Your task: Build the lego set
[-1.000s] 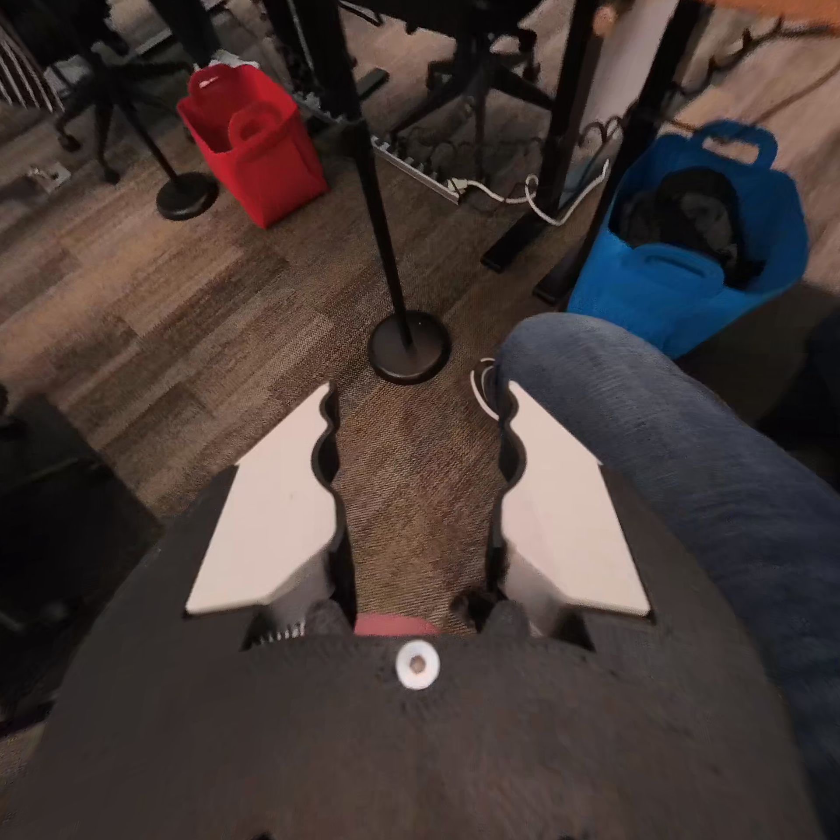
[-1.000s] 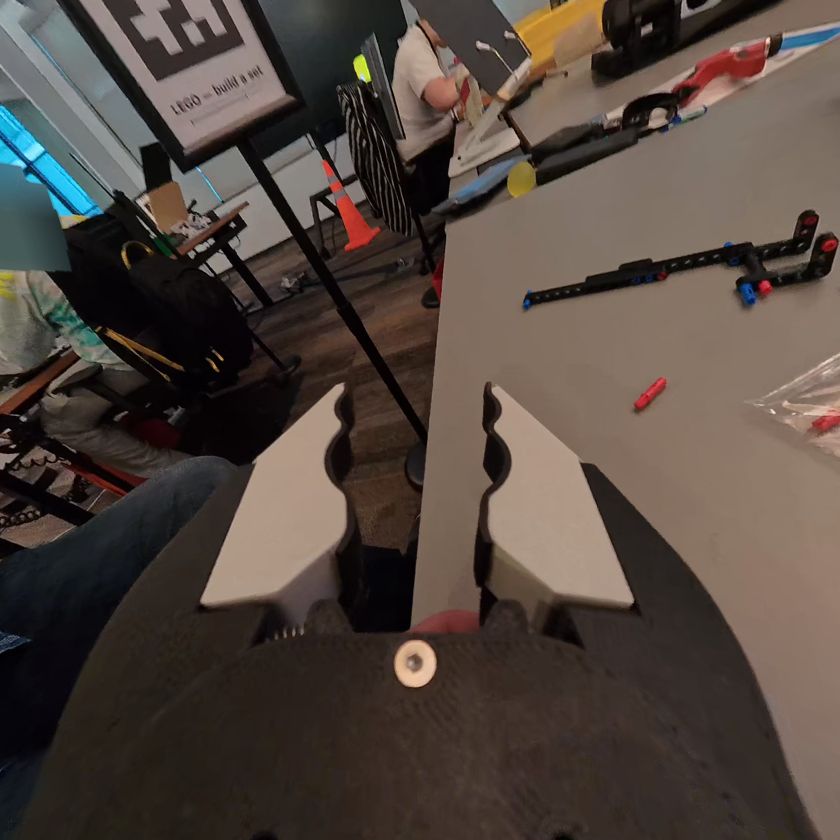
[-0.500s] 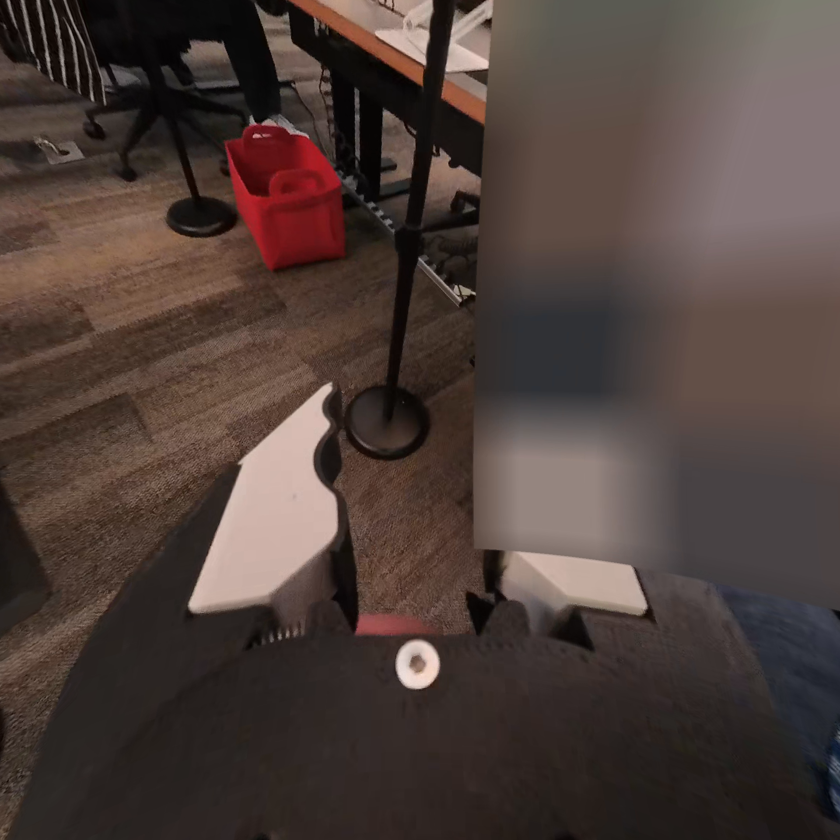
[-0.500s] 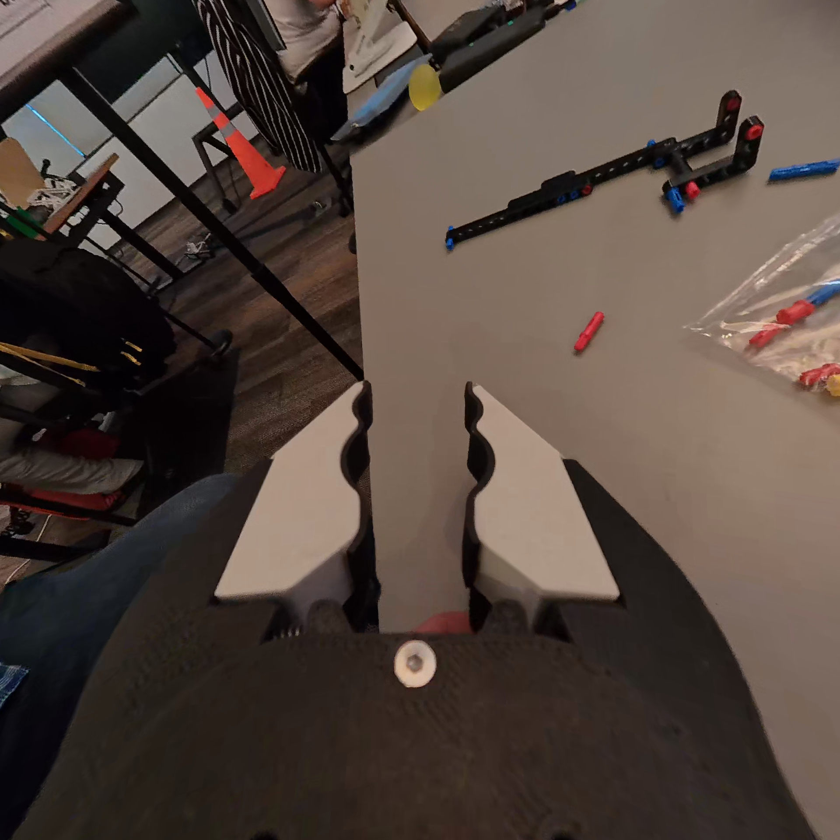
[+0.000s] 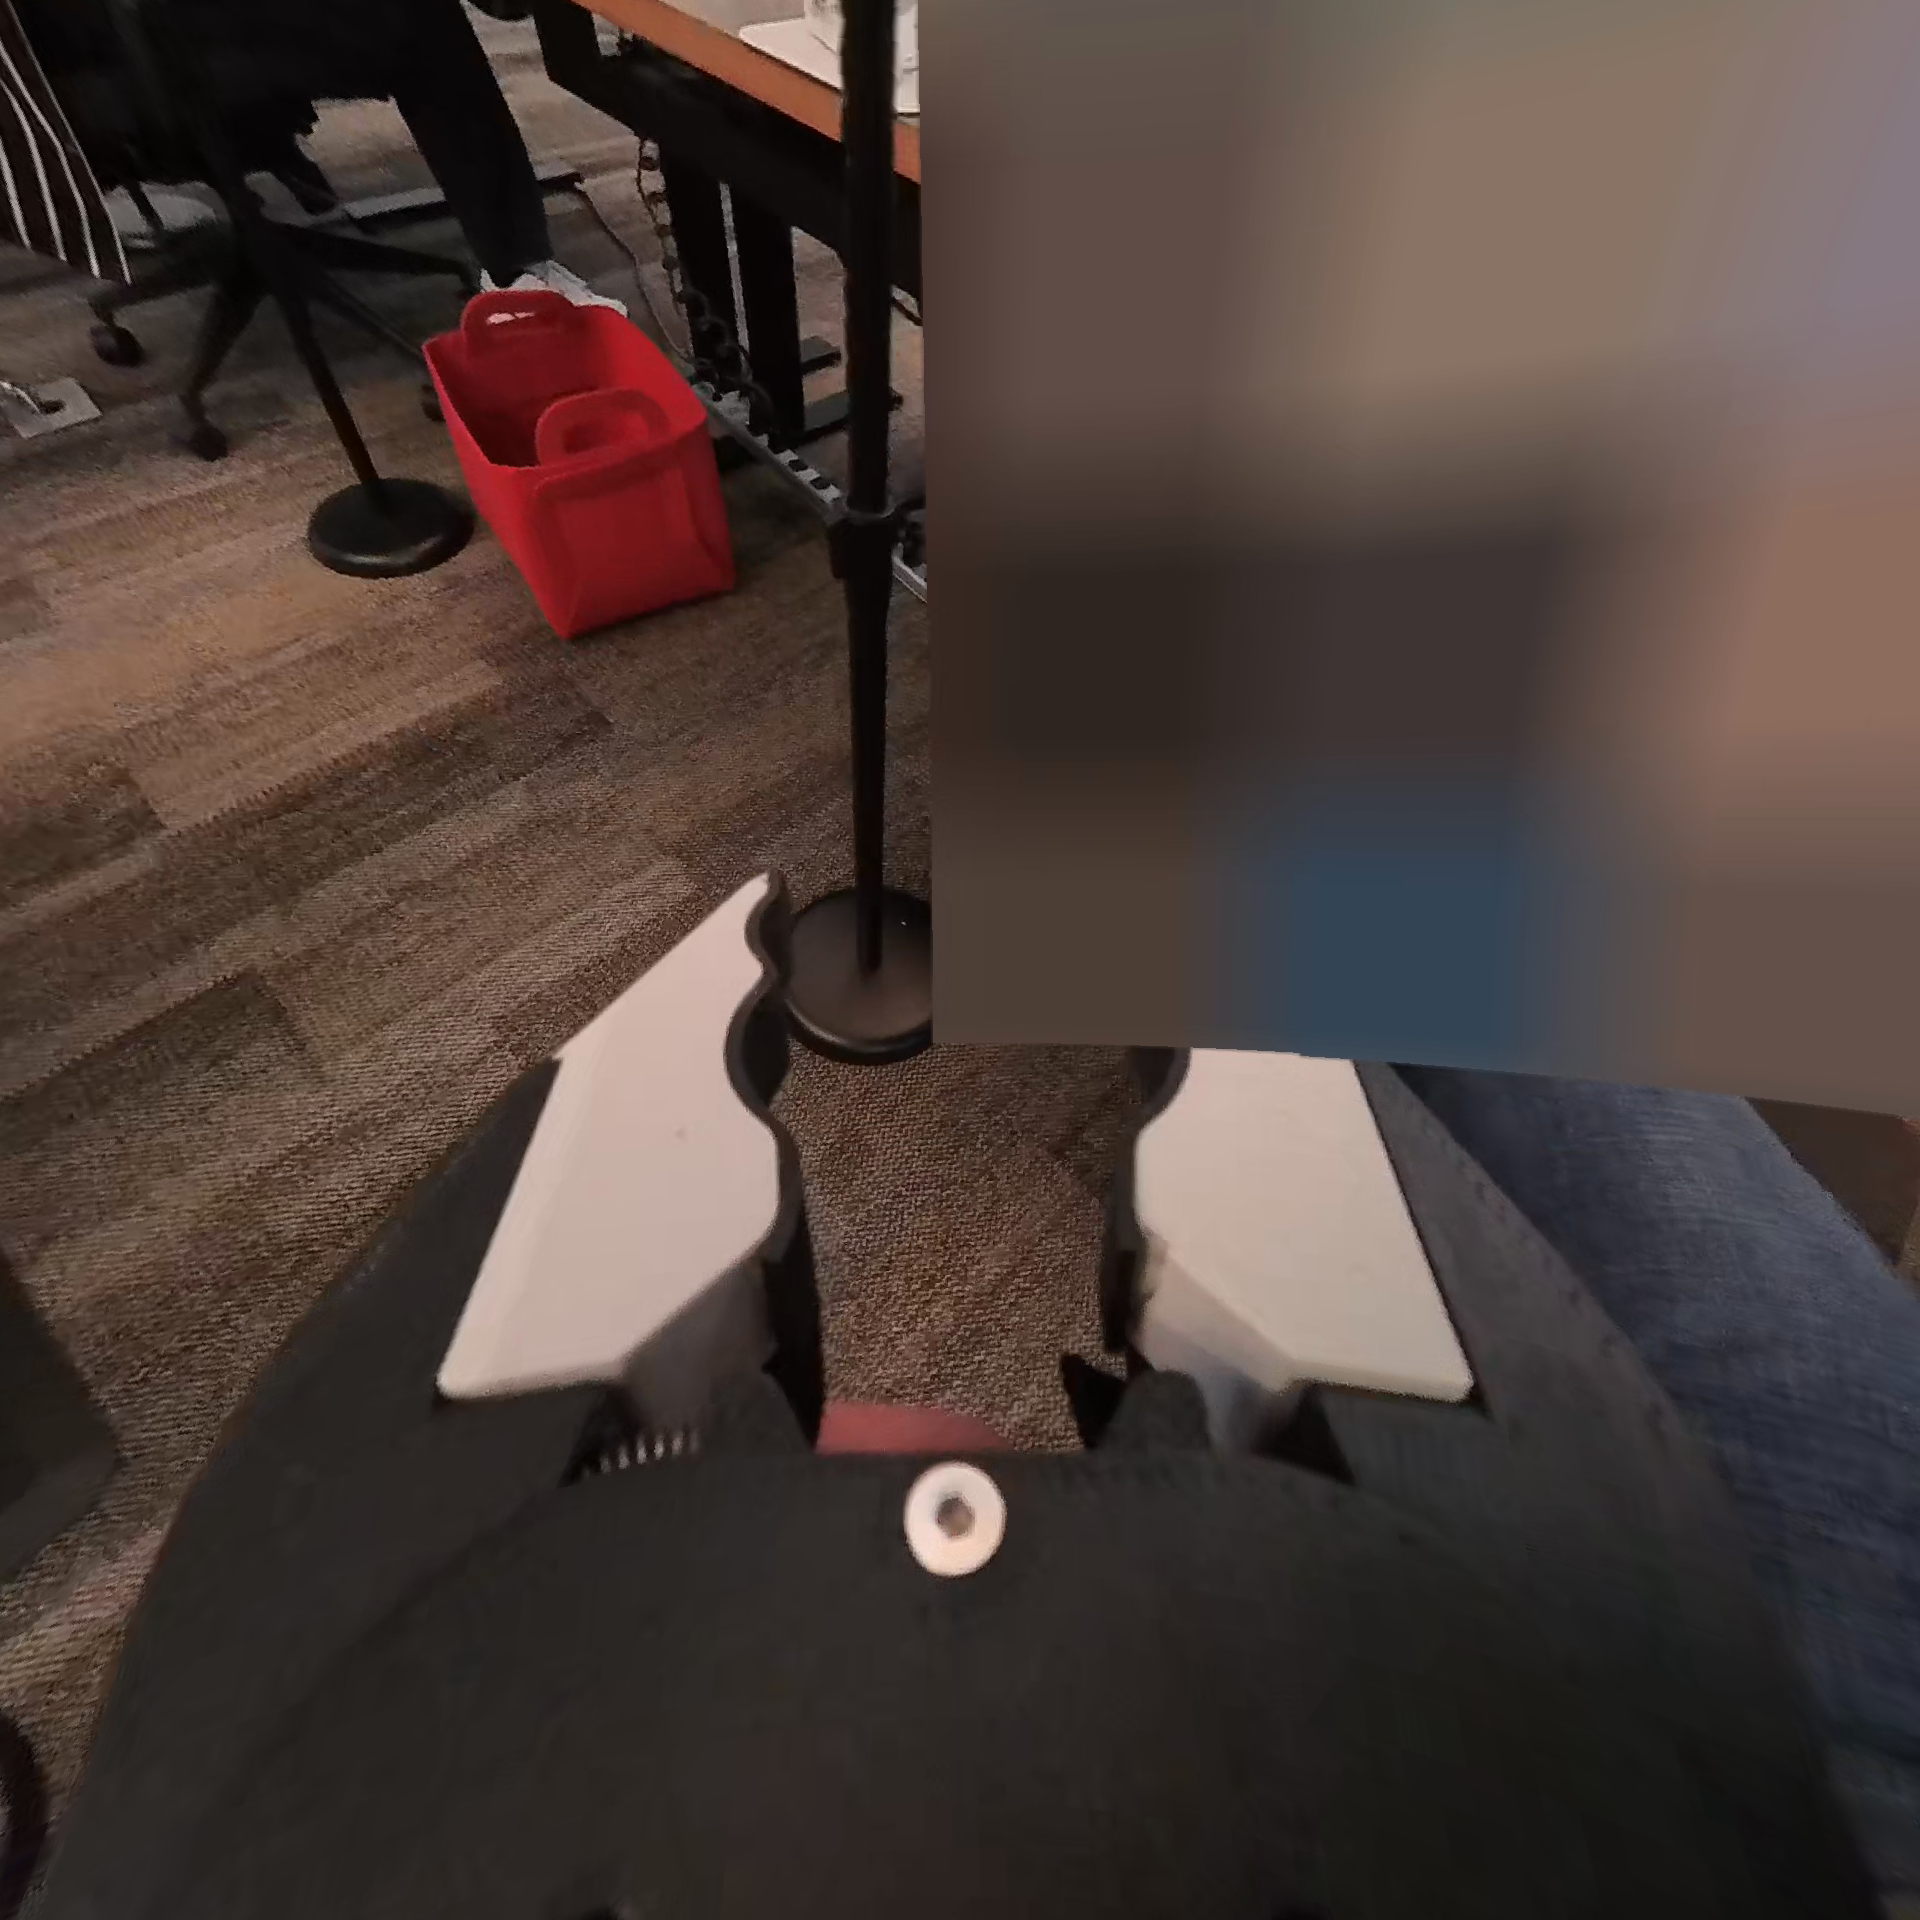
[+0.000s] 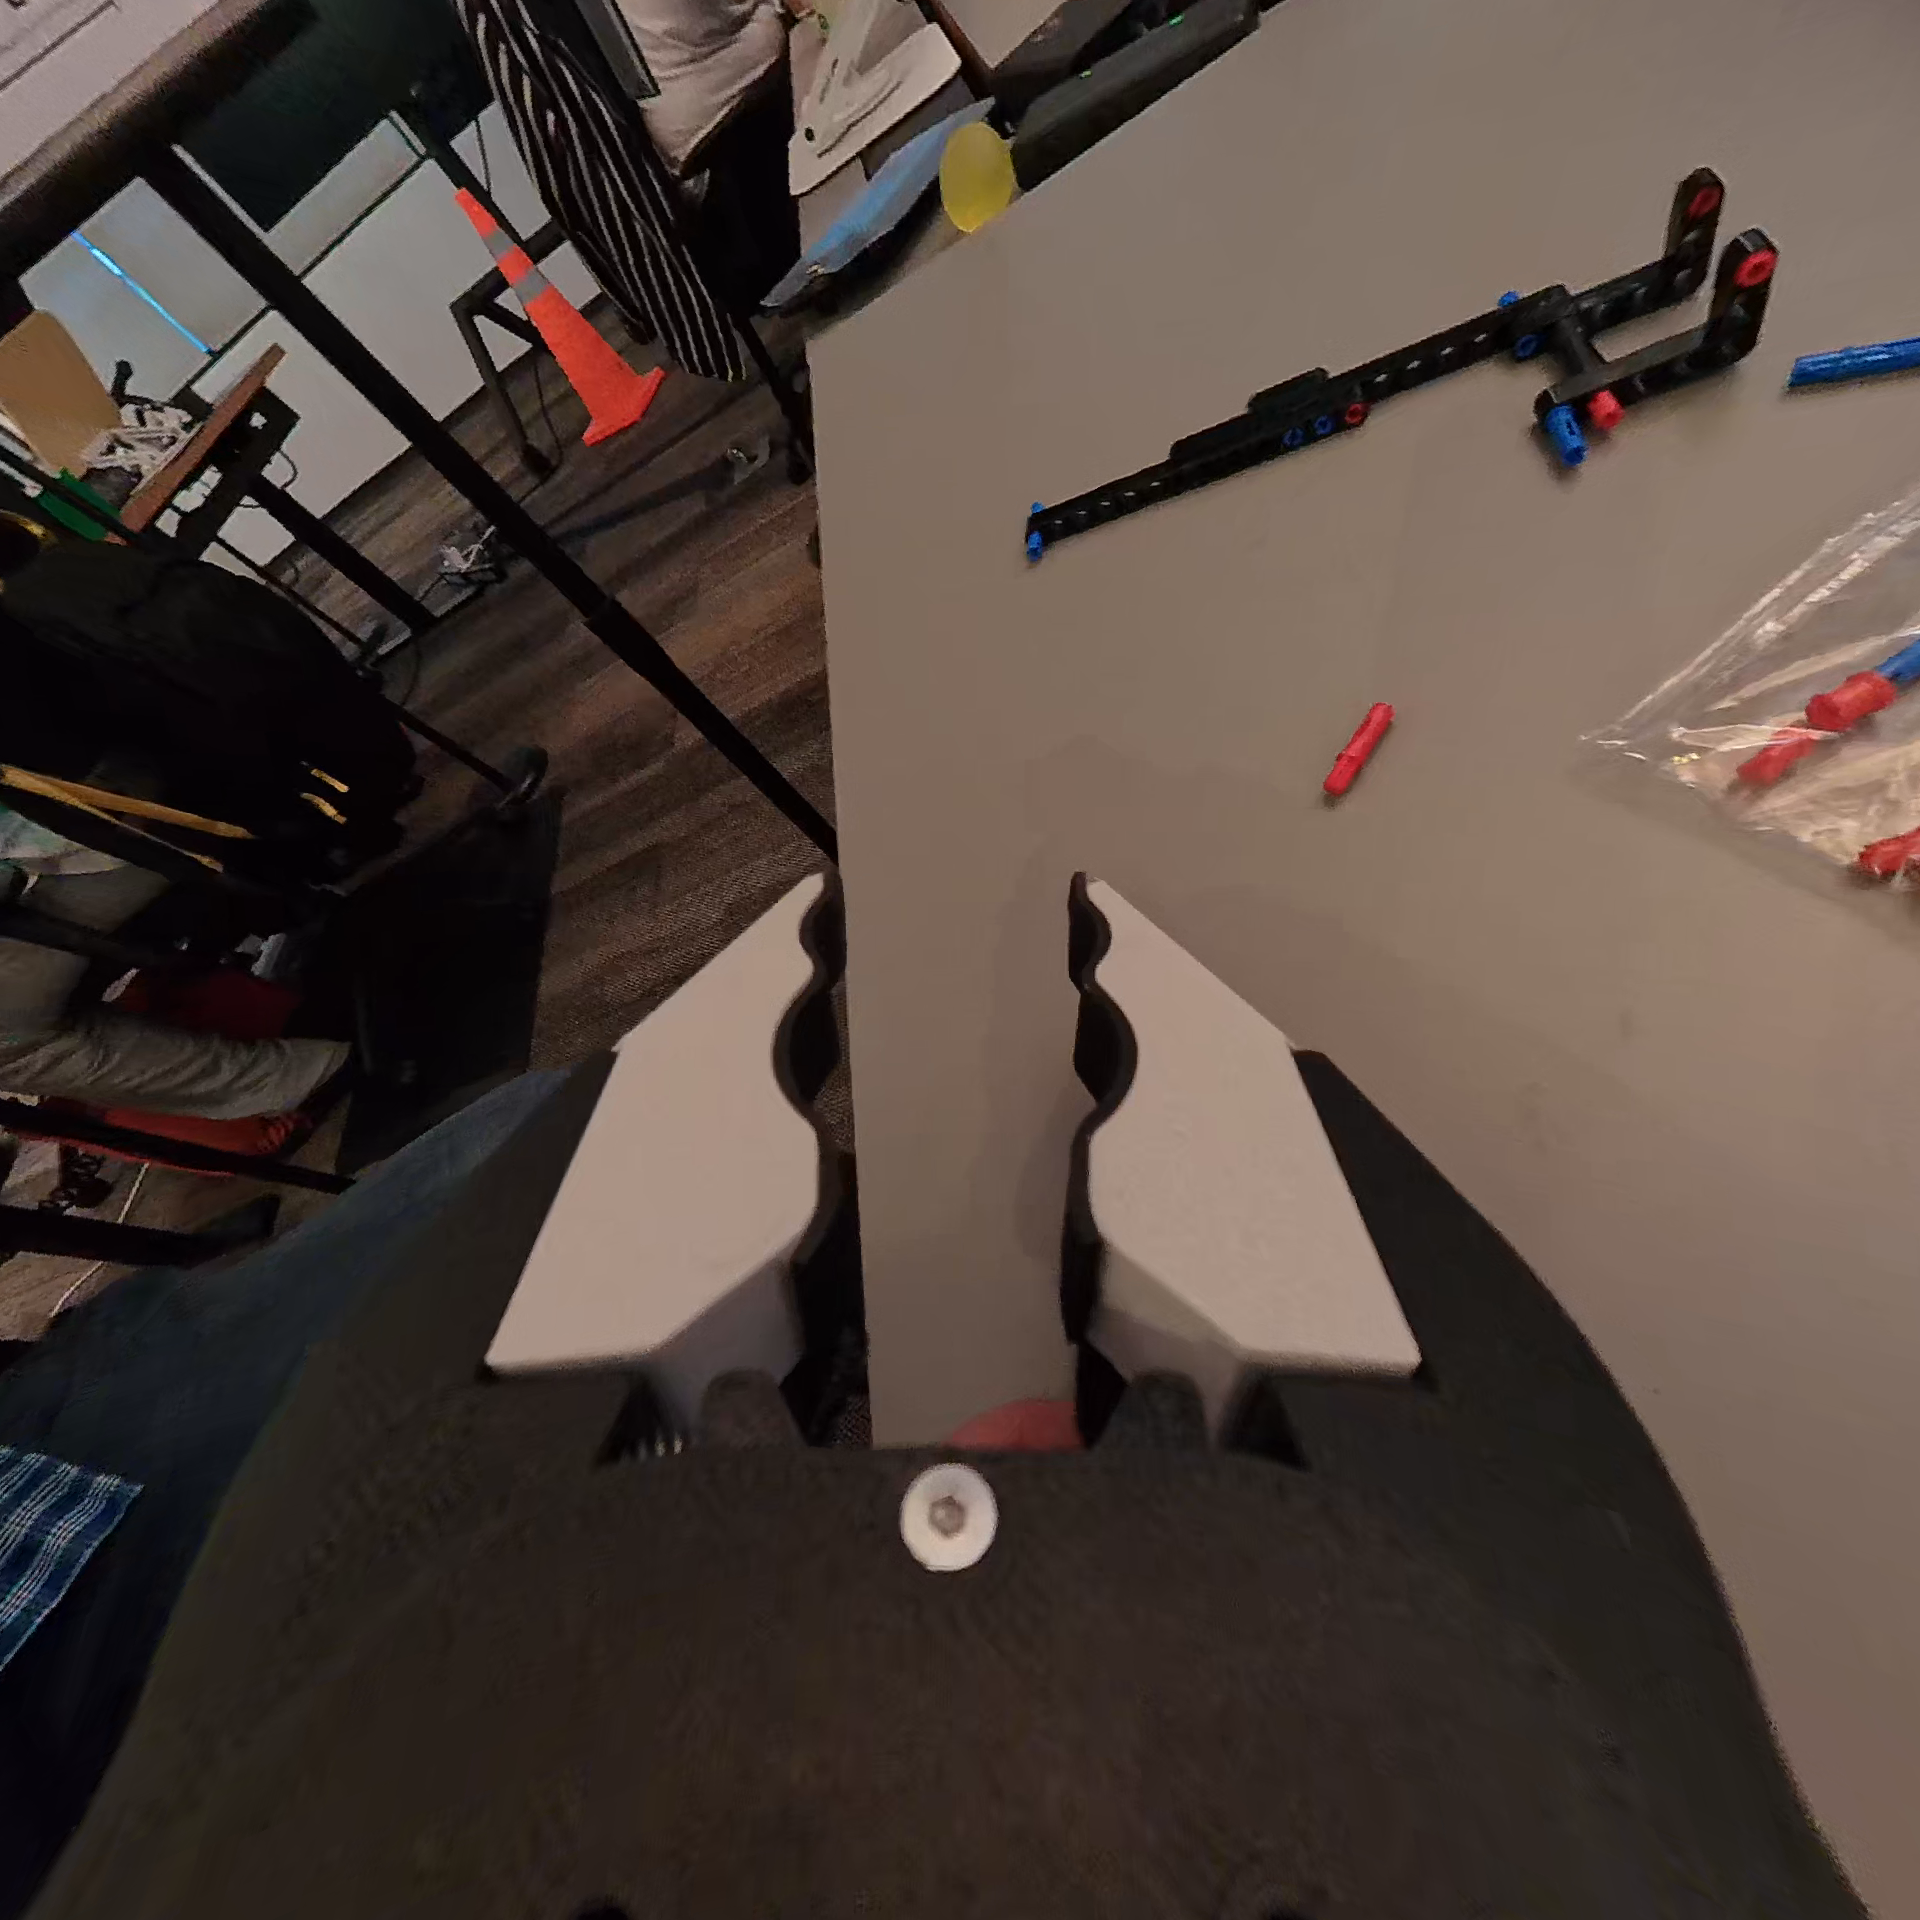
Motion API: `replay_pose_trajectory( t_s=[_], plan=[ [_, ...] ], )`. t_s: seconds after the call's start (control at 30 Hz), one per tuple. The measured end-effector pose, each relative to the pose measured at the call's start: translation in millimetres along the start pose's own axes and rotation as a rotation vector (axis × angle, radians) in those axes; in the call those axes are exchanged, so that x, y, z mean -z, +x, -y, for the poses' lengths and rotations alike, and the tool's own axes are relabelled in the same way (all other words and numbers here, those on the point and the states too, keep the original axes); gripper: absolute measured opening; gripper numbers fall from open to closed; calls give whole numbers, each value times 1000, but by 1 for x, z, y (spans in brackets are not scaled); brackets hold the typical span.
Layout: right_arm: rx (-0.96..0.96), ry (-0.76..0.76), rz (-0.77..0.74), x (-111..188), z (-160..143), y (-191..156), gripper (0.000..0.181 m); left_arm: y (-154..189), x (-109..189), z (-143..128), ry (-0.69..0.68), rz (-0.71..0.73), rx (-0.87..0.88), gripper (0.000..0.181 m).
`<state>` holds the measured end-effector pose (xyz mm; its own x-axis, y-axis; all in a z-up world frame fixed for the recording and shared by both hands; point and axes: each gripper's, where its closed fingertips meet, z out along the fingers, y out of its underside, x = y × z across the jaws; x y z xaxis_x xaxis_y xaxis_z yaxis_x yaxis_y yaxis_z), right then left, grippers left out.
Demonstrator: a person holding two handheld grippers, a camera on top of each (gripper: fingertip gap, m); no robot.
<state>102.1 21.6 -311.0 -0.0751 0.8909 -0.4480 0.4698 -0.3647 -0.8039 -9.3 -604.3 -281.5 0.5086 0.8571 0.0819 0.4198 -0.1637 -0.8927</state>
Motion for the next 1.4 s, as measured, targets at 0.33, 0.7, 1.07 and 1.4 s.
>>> replay_pose_trajectory(
  t_s=[0.33, 0.7, 1.07, 1.4],
  plan=[
    [52, 134, 159, 19, 14, -24, 44, 61, -3, -20, -82, -103, -188, 61],
    [49, 219, 275, 35, 22, -35, 48, 213, -119, 41, 25, -499, -439, 67],
    [32, 299, 205, 45, 29, -26, 53, 417, -323, 144, 250, -786, -663, 80],
    [-19, 381, 91, 80, 27, -4, 66, 480, -417, 145, 179, -812, -879, 83]
  ],
)
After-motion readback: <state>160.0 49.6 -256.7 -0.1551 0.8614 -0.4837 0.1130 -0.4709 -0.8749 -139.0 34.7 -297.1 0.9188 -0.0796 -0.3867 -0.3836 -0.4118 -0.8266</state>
